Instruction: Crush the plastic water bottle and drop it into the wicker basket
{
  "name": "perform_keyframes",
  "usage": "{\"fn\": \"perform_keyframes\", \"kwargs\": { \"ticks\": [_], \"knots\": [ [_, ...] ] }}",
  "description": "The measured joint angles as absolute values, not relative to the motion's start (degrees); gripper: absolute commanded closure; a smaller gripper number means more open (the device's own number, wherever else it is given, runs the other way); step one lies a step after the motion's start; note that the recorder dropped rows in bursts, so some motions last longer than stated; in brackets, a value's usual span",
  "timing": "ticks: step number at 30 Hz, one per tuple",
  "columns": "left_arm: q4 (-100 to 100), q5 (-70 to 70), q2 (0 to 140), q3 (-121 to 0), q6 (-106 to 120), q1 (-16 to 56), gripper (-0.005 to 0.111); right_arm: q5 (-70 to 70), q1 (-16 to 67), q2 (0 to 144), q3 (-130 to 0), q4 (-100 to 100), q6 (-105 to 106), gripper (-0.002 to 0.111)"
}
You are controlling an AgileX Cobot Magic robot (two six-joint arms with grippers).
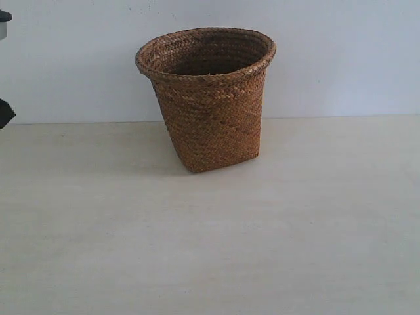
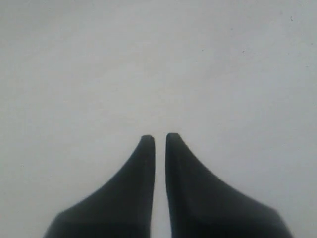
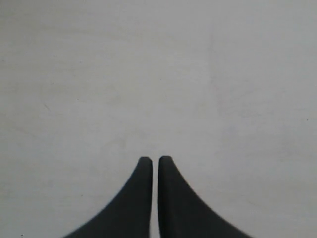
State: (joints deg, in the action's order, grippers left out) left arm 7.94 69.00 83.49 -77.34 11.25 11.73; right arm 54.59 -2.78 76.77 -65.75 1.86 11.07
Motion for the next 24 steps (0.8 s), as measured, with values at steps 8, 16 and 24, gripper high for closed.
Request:
{"fn": "perform_keyframes", "kwargs": {
  "ticks": [8,16,24],
  "knots": [
    [8.1,57.7,69.9,-61.5,8.7,11.7,0.102,39.5,-2.8,60.4,-51.5,1.6,10.5,0.108],
    [8.1,40.2,53.4,-45.3,5.6,11.7,0.102,23.7,-2.8,44.1,-37.8,2.1,10.3,0.108],
    [7.4,31.4,36.9,-35.6,2.8,11.7,0.102,16.2,-2.8,30.3,-29.5,2.5,10.3,0.108]
  ]
}}
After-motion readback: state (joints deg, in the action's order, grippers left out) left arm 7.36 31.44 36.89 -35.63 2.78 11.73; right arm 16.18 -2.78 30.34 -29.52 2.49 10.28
